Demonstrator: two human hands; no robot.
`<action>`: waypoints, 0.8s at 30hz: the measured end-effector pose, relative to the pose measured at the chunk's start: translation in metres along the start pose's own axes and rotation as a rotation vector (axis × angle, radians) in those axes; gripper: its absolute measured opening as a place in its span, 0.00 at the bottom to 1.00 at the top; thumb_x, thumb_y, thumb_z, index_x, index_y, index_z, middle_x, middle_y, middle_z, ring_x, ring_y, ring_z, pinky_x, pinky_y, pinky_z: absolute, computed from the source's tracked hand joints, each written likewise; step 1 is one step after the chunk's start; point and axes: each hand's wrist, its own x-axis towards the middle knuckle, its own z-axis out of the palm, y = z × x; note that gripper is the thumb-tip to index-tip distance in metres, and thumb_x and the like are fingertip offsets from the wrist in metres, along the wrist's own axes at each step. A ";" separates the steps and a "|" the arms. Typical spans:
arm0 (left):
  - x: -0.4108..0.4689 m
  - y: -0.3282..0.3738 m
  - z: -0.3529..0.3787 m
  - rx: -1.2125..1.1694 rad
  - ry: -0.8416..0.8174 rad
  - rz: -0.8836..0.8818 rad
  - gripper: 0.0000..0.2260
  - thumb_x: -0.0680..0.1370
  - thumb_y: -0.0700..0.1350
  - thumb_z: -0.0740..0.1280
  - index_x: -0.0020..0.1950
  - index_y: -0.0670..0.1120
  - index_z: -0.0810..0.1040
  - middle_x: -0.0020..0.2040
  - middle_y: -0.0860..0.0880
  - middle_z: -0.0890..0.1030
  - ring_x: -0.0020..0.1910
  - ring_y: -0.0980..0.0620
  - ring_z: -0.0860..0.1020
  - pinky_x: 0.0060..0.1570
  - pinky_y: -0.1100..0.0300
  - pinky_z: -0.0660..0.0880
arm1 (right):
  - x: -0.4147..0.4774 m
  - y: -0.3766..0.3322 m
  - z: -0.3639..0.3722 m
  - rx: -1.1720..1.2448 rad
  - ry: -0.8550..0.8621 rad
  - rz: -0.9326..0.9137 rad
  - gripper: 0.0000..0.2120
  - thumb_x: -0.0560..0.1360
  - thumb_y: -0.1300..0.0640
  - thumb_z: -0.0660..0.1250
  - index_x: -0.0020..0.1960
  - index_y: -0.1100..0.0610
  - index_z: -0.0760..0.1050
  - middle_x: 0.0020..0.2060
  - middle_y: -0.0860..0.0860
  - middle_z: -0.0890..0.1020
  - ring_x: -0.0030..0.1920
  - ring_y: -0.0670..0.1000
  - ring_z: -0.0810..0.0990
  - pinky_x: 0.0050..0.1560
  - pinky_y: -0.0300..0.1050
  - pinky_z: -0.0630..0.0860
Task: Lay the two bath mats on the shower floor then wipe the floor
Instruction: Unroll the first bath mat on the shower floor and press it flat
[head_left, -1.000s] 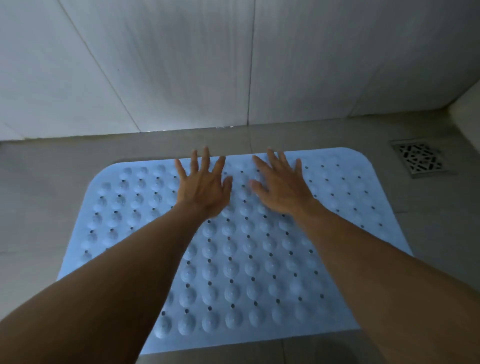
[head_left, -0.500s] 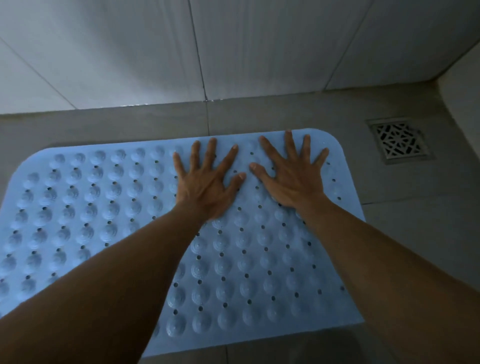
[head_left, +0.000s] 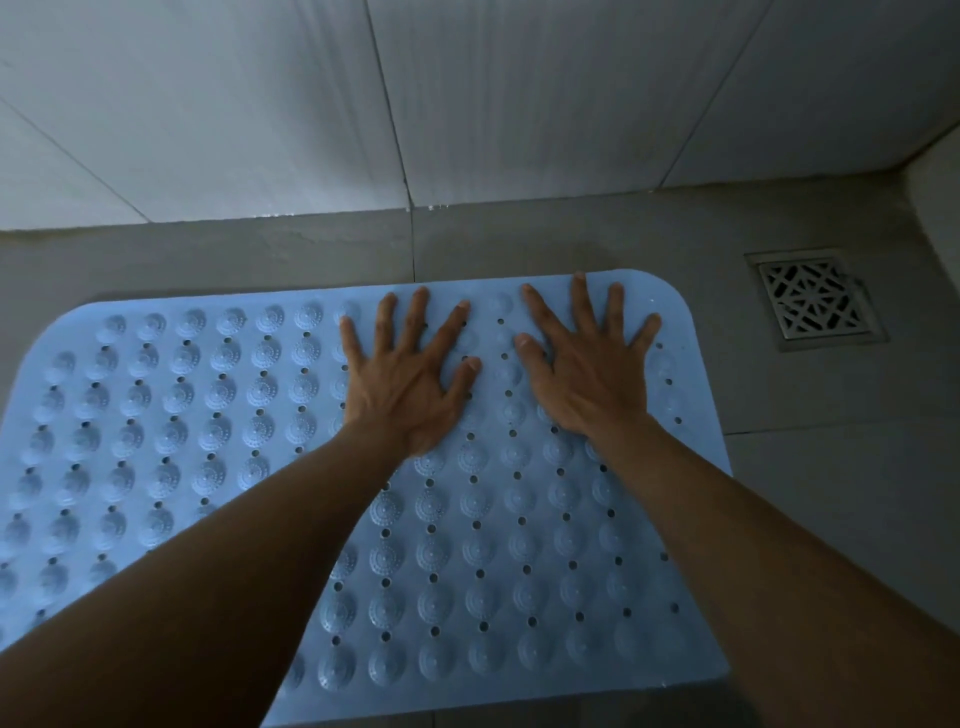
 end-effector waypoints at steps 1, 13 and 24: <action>0.000 -0.001 0.000 0.003 -0.003 0.001 0.29 0.79 0.69 0.39 0.79 0.64 0.38 0.82 0.50 0.43 0.80 0.43 0.41 0.73 0.31 0.41 | 0.000 0.000 0.000 -0.002 -0.009 0.002 0.28 0.80 0.32 0.37 0.77 0.33 0.35 0.81 0.50 0.39 0.79 0.63 0.36 0.71 0.76 0.37; 0.001 -0.004 0.001 -0.002 -0.002 0.003 0.30 0.78 0.70 0.38 0.79 0.65 0.39 0.82 0.51 0.44 0.80 0.43 0.41 0.73 0.30 0.39 | 0.005 0.000 -0.003 -0.040 -0.045 0.036 0.34 0.77 0.27 0.38 0.78 0.36 0.33 0.81 0.50 0.38 0.79 0.61 0.36 0.72 0.75 0.37; -0.040 -0.043 -0.022 -0.092 0.001 0.092 0.30 0.82 0.63 0.43 0.81 0.56 0.41 0.82 0.46 0.40 0.80 0.43 0.38 0.73 0.33 0.35 | -0.050 -0.077 -0.014 -0.014 -0.004 0.081 0.33 0.80 0.32 0.39 0.80 0.43 0.34 0.80 0.54 0.37 0.79 0.59 0.34 0.73 0.72 0.34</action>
